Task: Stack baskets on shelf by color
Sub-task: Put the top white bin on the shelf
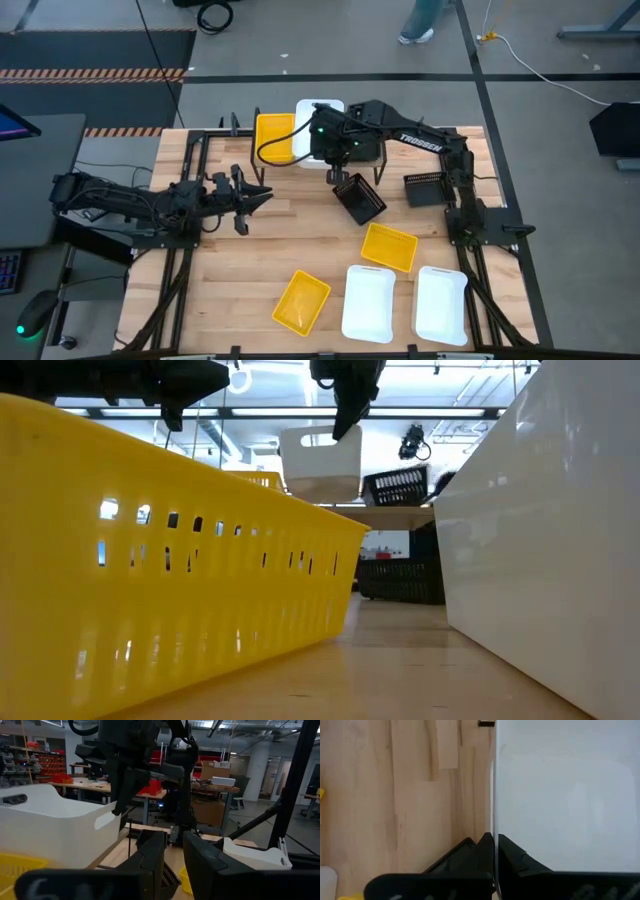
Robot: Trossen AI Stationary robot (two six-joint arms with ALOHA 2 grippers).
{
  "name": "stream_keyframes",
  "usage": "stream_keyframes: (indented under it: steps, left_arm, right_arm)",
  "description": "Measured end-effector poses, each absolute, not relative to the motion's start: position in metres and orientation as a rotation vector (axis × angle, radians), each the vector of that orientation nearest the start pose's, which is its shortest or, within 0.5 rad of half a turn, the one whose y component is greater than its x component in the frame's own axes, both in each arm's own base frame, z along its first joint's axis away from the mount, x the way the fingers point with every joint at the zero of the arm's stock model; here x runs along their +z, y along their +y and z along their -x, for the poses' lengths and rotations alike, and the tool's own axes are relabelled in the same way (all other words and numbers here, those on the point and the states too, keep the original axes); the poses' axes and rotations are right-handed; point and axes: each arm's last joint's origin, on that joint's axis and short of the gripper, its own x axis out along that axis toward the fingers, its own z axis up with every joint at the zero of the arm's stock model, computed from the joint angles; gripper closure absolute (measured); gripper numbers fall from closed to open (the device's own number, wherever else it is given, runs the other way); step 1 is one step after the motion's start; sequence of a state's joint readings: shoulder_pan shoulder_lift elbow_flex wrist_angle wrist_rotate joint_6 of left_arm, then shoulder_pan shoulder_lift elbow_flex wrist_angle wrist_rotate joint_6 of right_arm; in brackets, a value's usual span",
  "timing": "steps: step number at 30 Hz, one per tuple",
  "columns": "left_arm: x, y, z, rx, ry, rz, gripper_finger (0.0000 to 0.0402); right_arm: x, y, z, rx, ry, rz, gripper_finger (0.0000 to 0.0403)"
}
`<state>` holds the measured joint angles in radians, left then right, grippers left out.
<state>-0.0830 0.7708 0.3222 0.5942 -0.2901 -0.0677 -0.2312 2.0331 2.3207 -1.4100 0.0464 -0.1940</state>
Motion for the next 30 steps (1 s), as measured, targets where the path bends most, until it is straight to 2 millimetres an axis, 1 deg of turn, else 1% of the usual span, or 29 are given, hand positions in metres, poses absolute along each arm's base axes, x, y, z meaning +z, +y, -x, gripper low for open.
stream_keyframes:
  steps: [8,12,16,22,25,30]
  left_arm:
    - [0.249,-0.006,-0.172,0.202,-0.15,0.094,0.0324]
    - [0.249,-0.006,-0.172,0.202,-0.151,0.098,0.0324]
    - [0.249,-0.006,-0.172,0.196,-0.151,0.1,0.0324]
    - [0.249,-0.009,-0.172,0.178,-0.15,0.095,0.0324]
    - [0.249,-0.009,-0.172,0.179,-0.15,0.094,0.0324]
    - [0.249,-0.009,-0.172,0.179,-0.15,0.094,0.0324]
  right_arm:
    - [0.382,-0.092,-0.385,-0.14,1.131,0.07,0.0396]
    - [0.381,-0.095,-0.386,-0.143,1.134,0.069,0.0396]
    - [0.372,-0.1,-0.387,-0.15,1.156,0.059,0.0396]
    - [0.35,-0.106,-0.392,-0.129,1.2,0.089,0.0396]
    - [0.346,-0.108,-0.394,-0.121,1.196,0.108,0.0396]
    - [0.345,-0.113,-0.392,-0.116,1.201,0.122,0.0396]
